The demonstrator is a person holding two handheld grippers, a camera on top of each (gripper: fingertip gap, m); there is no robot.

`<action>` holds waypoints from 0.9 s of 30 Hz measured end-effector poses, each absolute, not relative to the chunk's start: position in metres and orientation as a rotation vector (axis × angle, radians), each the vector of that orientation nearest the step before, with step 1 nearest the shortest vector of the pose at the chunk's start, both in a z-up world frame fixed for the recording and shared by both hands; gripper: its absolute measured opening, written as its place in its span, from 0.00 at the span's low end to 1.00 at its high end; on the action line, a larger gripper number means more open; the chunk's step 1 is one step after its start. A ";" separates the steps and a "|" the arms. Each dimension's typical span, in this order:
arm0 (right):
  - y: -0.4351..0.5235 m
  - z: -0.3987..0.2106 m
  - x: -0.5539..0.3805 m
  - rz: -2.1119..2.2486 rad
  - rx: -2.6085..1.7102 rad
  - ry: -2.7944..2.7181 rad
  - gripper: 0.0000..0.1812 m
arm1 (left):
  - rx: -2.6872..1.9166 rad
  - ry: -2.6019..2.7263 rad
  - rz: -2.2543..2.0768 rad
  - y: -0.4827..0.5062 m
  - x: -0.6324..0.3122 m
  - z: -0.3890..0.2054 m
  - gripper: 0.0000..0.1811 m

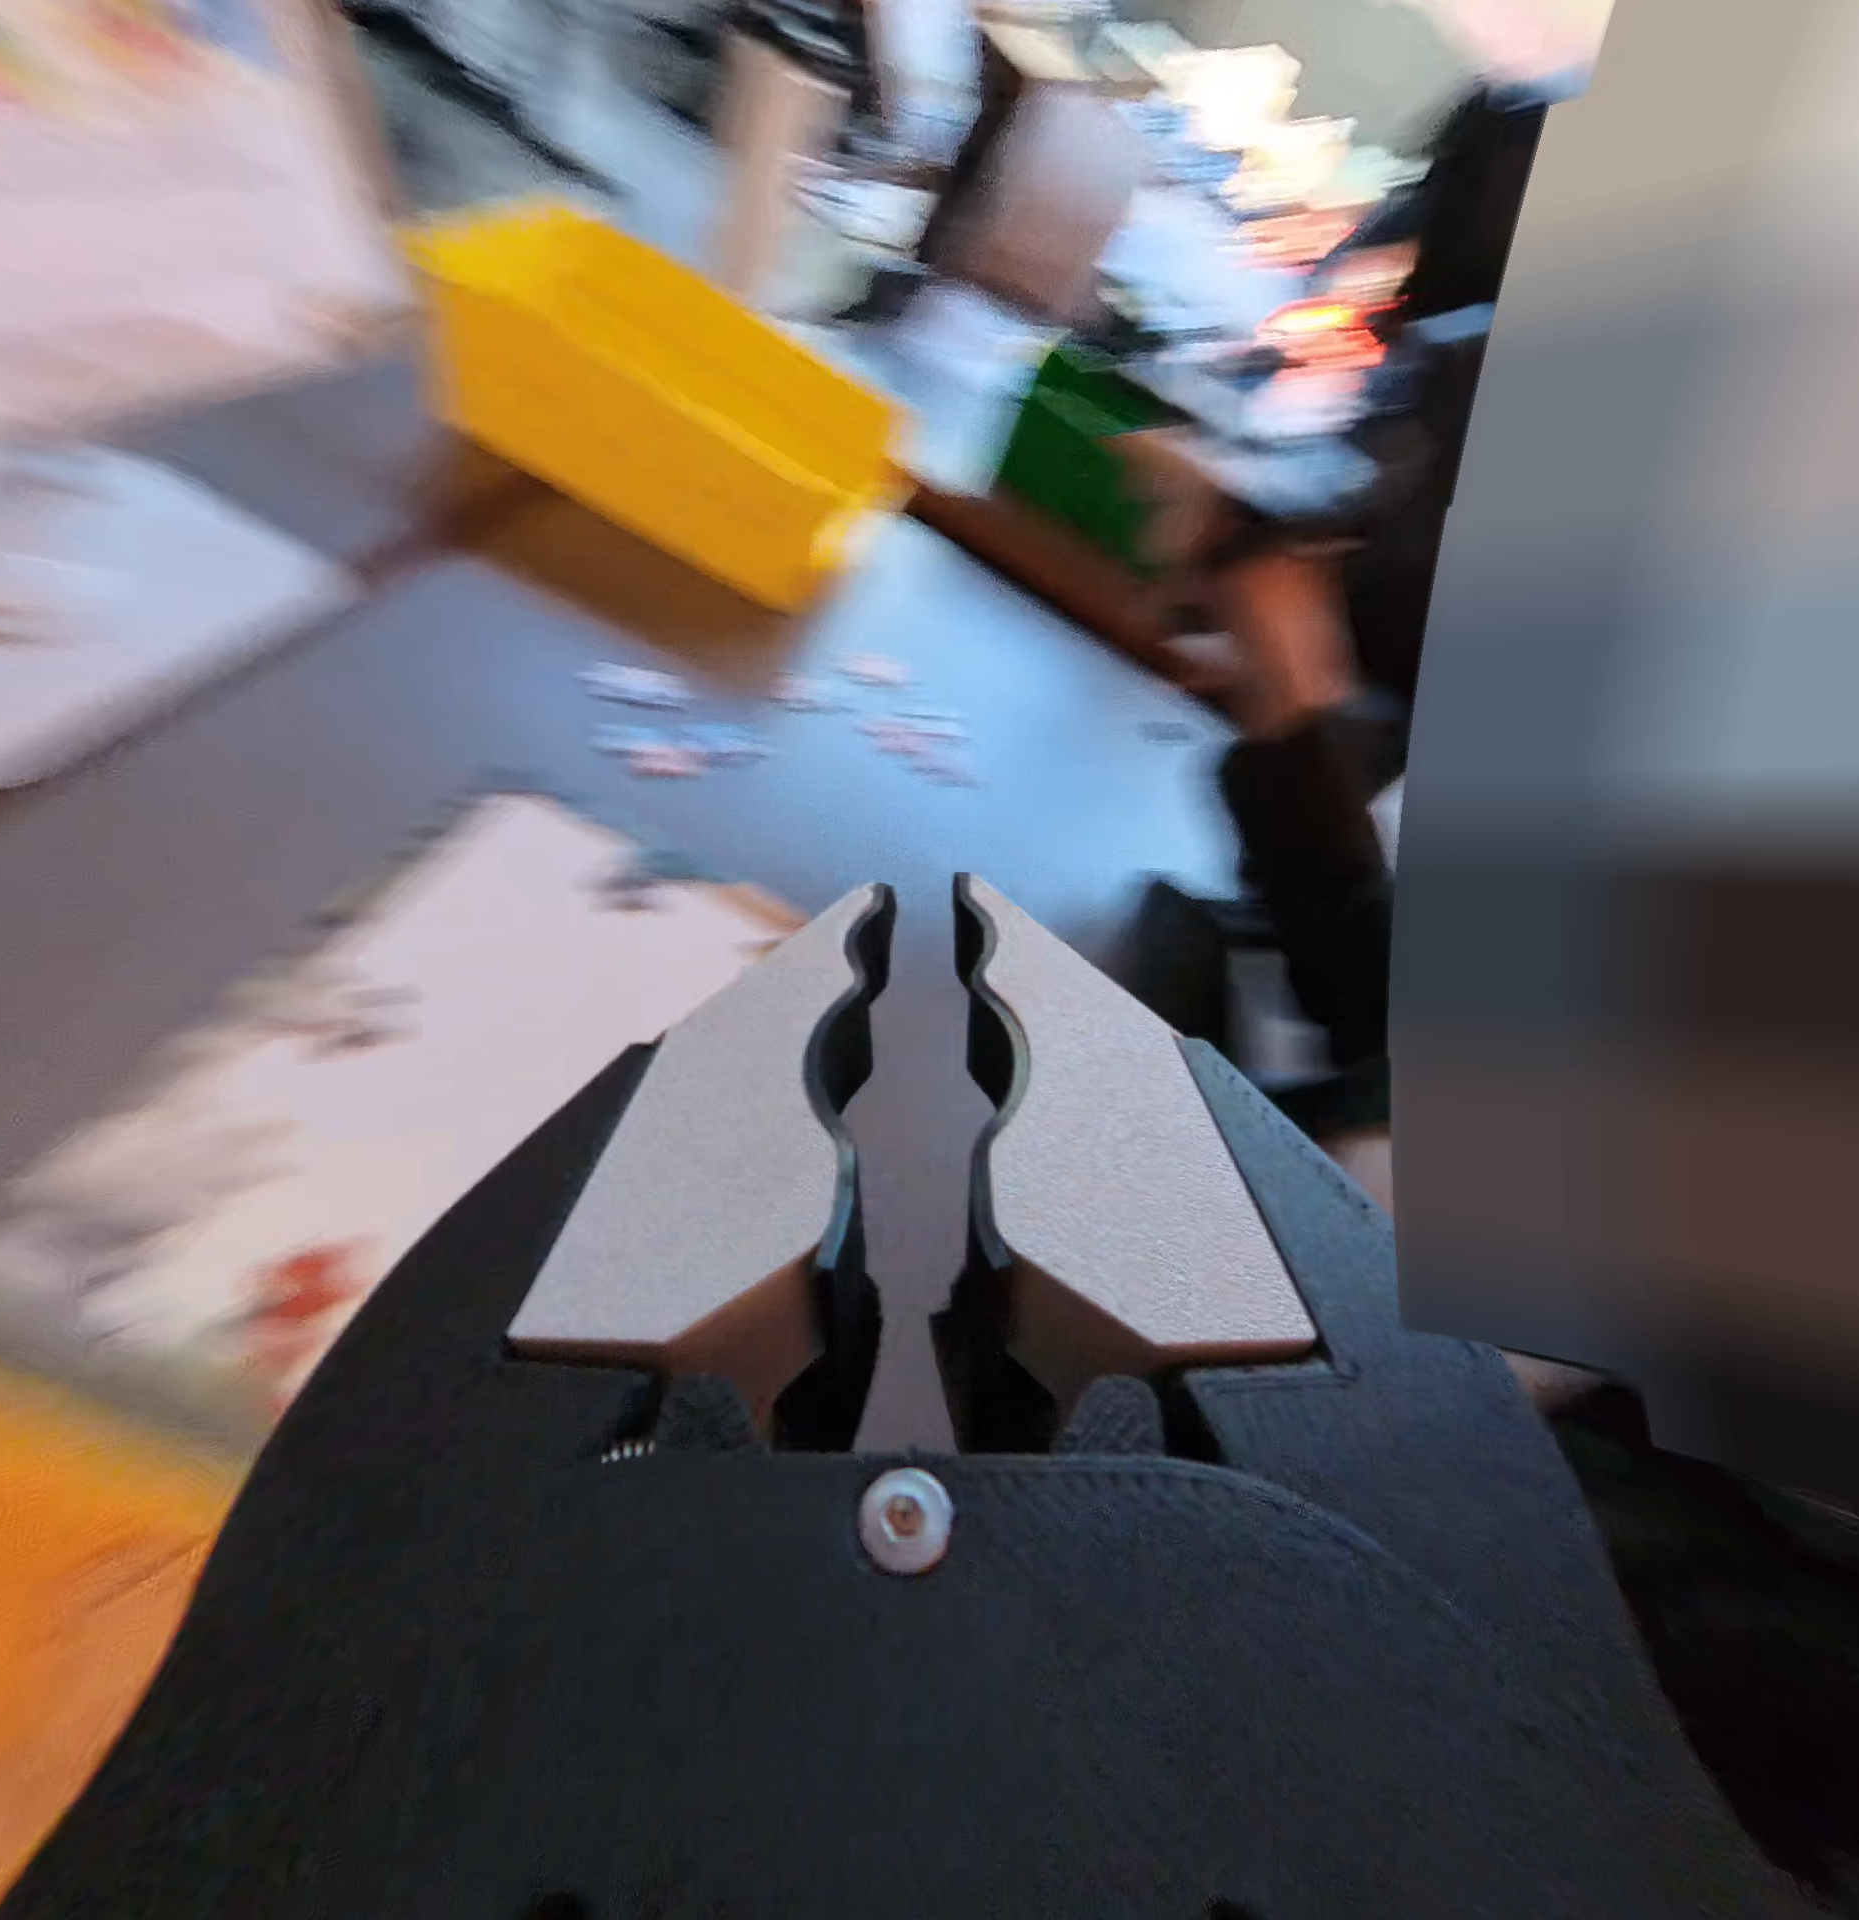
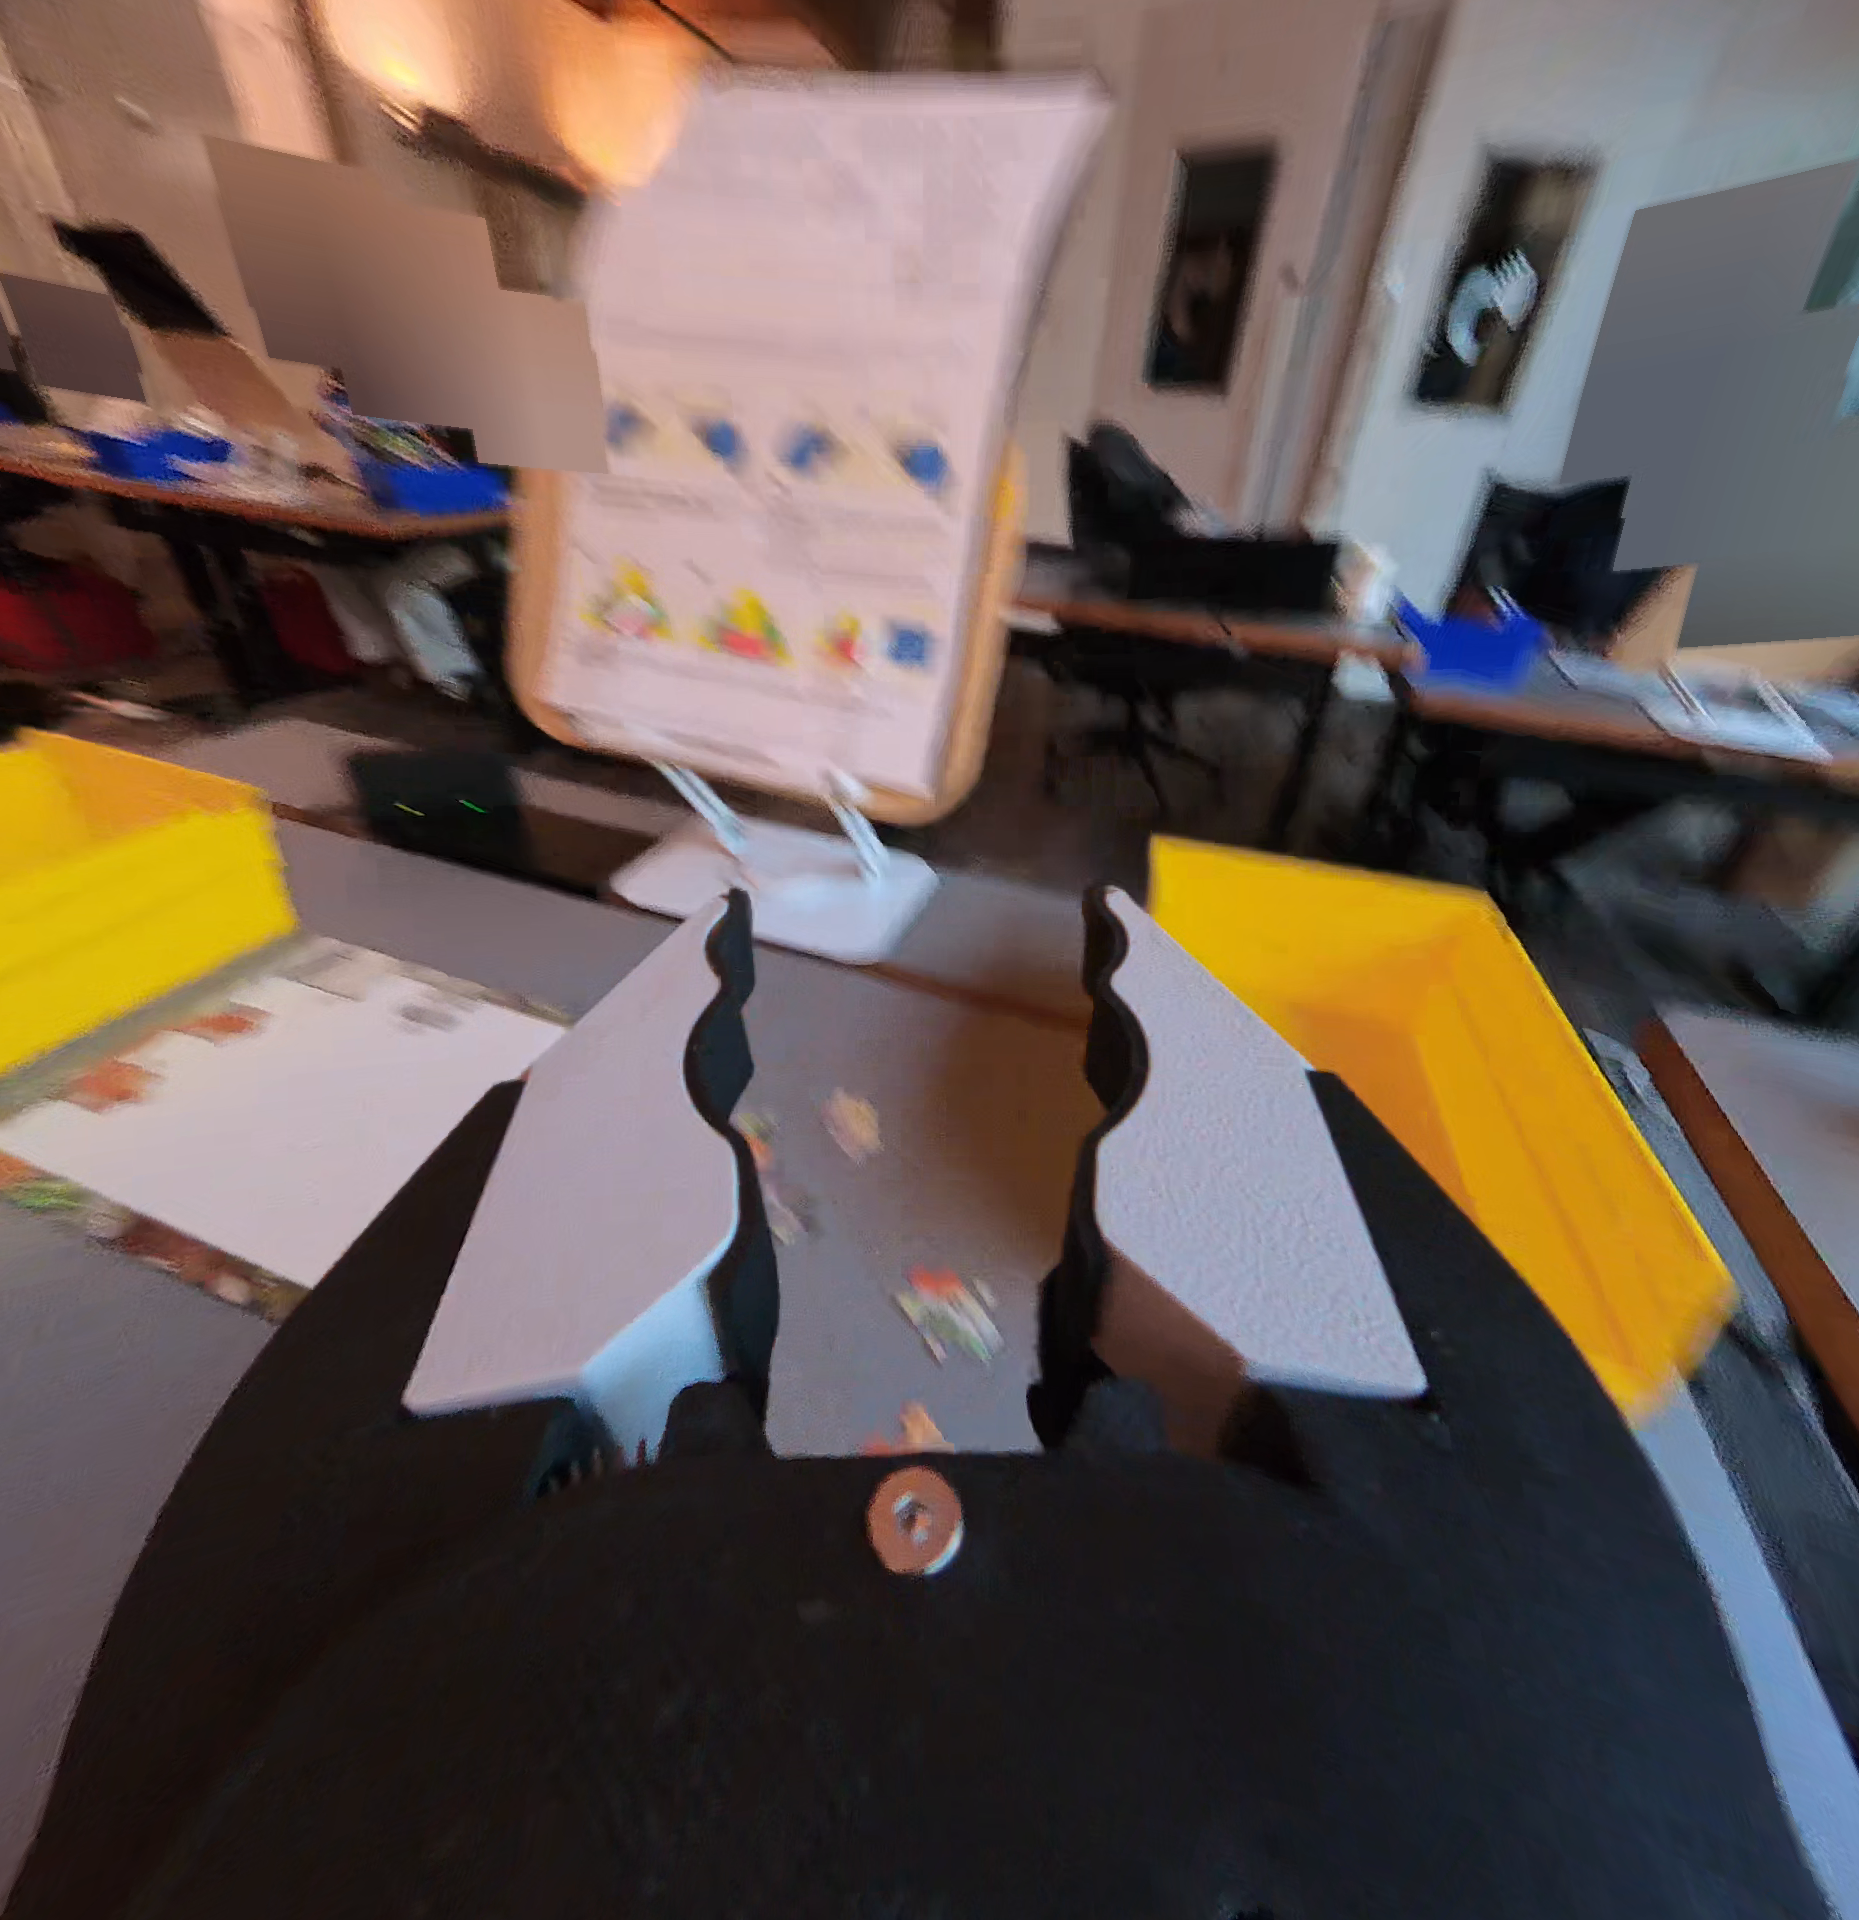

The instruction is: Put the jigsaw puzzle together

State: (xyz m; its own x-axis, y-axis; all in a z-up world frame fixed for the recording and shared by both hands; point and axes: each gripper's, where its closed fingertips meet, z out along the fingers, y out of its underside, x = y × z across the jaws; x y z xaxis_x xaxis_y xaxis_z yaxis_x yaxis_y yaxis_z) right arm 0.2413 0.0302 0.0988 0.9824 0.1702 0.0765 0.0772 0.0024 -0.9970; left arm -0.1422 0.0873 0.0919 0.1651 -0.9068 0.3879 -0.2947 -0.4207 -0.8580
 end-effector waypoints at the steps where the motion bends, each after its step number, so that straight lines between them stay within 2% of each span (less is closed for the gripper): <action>1: 0.032 0.118 0.214 0.115 -1.521 -0.260 0.35 | -1.814 1.101 -1.016 0.105 -0.164 0.092 0.05; 3: 0.038 0.132 0.167 0.193 -1.477 -0.372 0.35 | -1.813 0.980 -0.574 0.133 -0.218 0.086 0.06; 4: 0.044 0.128 0.147 0.232 -1.478 -0.409 0.35 | -1.812 0.936 -0.390 0.142 -0.248 0.075 0.11; 6: 0.059 0.107 0.113 0.315 -1.489 -0.462 0.35 | -1.902 0.986 -0.098 0.148 -0.304 0.030 0.10; 8: 0.076 0.074 0.087 0.394 -1.515 -0.483 0.35 | -2.232 0.907 0.098 0.149 -0.368 -0.023 0.25; 11: 0.095 0.023 0.061 0.503 -1.604 -0.500 0.35 | -2.633 0.653 -0.110 0.135 -0.401 -0.075 0.24; 15: 0.101 -0.011 0.054 0.570 -1.704 -0.533 0.38 | -2.727 0.478 -0.423 0.146 -0.389 -0.090 0.24; 21: 0.107 -0.014 0.070 0.693 -1.684 -0.421 0.36 | -2.884 0.574 -0.259 0.150 -0.390 -0.128 0.31; 23: 0.109 -0.014 0.078 0.713 -1.684 -0.389 0.36 | -2.939 0.616 -0.186 0.151 -0.393 -0.143 0.42; 27: 0.113 -0.019 0.093 0.721 -1.711 -0.325 0.34 | -2.951 0.766 -0.054 0.152 -0.395 -0.155 0.38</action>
